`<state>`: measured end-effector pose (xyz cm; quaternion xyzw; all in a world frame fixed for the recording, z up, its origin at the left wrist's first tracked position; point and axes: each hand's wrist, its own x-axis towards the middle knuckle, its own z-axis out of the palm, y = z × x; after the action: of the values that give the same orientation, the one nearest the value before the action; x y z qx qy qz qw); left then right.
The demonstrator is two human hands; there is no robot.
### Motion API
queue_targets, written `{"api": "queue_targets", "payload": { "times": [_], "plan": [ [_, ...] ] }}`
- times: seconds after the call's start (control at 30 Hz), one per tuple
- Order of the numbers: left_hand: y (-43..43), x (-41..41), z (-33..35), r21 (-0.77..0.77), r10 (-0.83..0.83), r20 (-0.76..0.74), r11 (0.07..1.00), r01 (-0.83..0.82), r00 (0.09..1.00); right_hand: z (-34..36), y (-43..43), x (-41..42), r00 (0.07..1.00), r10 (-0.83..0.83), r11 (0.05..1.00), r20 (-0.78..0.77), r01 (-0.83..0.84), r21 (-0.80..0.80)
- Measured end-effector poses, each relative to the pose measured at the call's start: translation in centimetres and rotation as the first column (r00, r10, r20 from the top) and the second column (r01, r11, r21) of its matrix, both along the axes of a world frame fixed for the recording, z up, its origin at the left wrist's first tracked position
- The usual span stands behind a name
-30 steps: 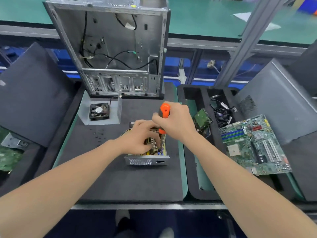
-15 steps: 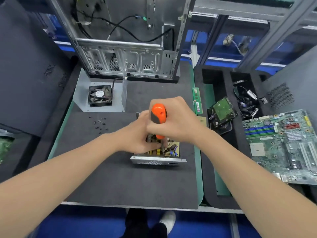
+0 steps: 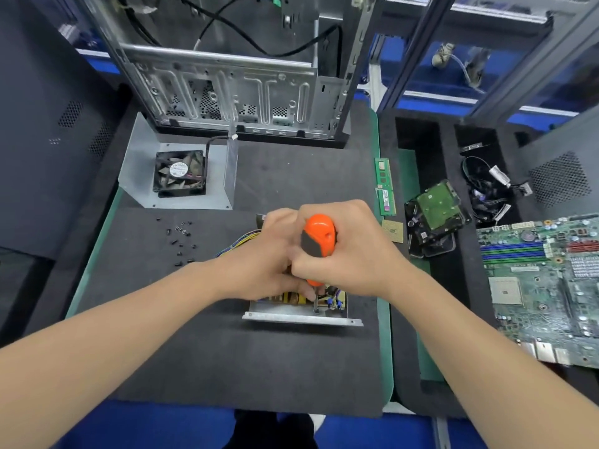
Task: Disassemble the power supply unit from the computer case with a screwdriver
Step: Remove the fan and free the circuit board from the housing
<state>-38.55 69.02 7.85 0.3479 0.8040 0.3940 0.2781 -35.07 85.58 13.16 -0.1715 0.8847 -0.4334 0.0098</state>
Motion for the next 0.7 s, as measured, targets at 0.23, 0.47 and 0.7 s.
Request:
{"api": "queue_targets", "payload": {
  "times": [0.23, 0.47, 0.7],
  "plan": [
    [0.2, 0.1, 0.9, -0.032, -0.058, -0.05, 0.998, 0.057, 0.997, 0.3, 0.0, 0.5, 0.998, 0.068, 0.997, 0.001, -0.068, -0.03],
    [0.4, 0.0, 0.6, 0.008, -0.096, -0.207, 0.995, 0.1, 0.974, 0.6, 0.2, 0.9, 0.998, 0.025, 0.999, -0.05, -0.027, -0.043],
    [0.9, 0.6, 1.4, 0.069, -0.071, -0.317, 0.993, 0.098, 0.946, 0.3, 0.3, 1.4, 0.999, -0.04, 0.998, -0.036, 0.038, -0.05]
  ]
}}
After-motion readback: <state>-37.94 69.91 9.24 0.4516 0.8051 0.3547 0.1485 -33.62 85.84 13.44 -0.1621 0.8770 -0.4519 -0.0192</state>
